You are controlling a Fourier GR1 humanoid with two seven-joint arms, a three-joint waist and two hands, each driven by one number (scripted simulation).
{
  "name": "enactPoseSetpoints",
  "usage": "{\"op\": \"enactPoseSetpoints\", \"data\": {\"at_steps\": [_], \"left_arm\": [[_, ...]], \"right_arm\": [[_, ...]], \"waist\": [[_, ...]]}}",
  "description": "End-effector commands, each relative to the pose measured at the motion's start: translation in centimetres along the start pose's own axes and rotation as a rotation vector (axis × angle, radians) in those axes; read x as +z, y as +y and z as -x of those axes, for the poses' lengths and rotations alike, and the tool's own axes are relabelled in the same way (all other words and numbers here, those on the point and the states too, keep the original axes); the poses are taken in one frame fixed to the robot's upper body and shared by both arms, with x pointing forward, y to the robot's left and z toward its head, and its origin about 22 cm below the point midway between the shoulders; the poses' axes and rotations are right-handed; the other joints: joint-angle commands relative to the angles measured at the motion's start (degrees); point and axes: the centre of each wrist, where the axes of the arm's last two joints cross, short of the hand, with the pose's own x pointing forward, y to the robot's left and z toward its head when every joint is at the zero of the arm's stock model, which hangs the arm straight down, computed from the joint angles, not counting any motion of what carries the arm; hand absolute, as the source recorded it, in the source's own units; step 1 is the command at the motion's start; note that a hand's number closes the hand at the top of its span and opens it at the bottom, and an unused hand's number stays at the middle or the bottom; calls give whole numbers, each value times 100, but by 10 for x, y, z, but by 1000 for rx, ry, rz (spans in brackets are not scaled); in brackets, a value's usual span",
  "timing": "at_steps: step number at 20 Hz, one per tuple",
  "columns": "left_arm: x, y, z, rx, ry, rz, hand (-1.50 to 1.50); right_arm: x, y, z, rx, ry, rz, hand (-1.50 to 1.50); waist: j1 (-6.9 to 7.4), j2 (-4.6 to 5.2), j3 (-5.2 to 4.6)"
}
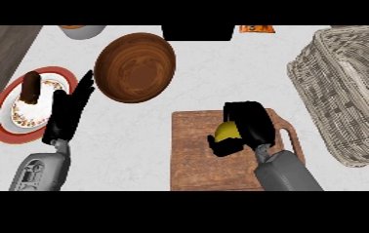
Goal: Pick the lemon from the cutting board and place it in the basket
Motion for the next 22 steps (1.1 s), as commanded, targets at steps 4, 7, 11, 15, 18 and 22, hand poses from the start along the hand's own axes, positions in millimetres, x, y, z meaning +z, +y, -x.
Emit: {"op": "enactPoseSetpoints", "data": {"at_steps": [4,7,11,15,18,22], "left_arm": [[5,-8,5,11,9,-33,0],[3,-4,-5,-7,3,-30,0],[4,17,6,-3,19,-9,0],[0,-9,-7,5,-10,2,0],[-2,1,6,1,6,-13,0],[8,-6,-15,10,-12,-8,0]], "right_arm": [[28,-77,-19,-358,-100,184,150],[44,-111,-19,-490,-86,312,150],[82,-180,-28,-482,-93,388,150],[95,-217,-26,-517,-59,434,150],[96,-254,-44,-529,-37,458,150],[79,-287,-27,-512,26,501,150]], "waist": [[-116,-29,3],[-109,-28,5],[-91,-22,-5],[-22,-1,0],[7,4,-4],[49,6,0]]}}
